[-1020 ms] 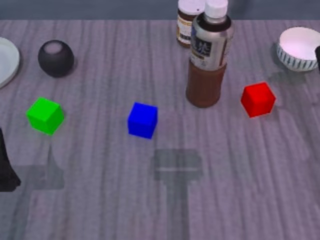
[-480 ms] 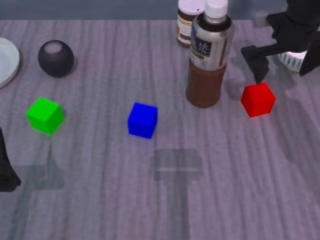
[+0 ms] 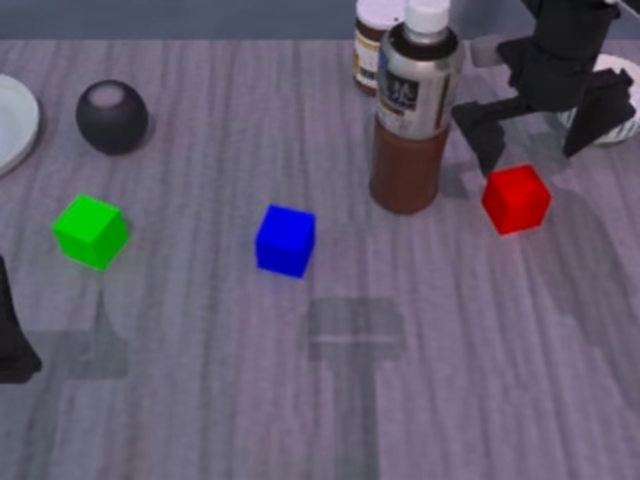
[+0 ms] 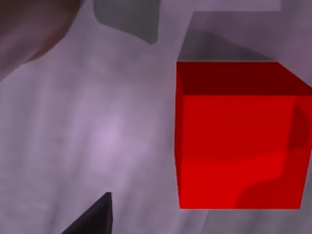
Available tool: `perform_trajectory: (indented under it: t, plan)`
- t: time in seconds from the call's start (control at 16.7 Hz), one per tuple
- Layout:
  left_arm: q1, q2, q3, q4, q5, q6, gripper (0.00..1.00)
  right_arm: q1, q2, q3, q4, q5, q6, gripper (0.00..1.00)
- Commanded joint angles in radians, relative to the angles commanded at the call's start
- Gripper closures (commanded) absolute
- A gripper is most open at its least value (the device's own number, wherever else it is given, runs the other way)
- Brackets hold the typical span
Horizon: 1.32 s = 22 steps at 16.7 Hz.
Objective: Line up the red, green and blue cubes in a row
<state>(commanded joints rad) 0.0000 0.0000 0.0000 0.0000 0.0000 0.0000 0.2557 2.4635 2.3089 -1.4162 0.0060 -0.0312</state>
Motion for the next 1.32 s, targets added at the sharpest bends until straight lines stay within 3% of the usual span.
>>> perform_trajectory:
  t: [0.3,0.66,0.96,1.32]
  plan:
    - [0.0,0.0,0.0,0.0,0.0,0.0,0.0,-0.002,0.002,-0.042,0.041,0.0,-0.002,0.0]
    - [0.0,0.0,0.0,0.0,0.0,0.0,0.0,0.001,0.033,-0.257,0.295,0.0,0.001,0.0]
    - [0.0,0.0,0.0,0.0,0.0,0.0,0.0,0.002,0.04,-0.286,0.325,0.001,0.002,0.0]
    - [0.0,0.0,0.0,0.0,0.0,0.0,0.0,0.002,0.04,-0.286,0.325,0.001,0.002,0.45]
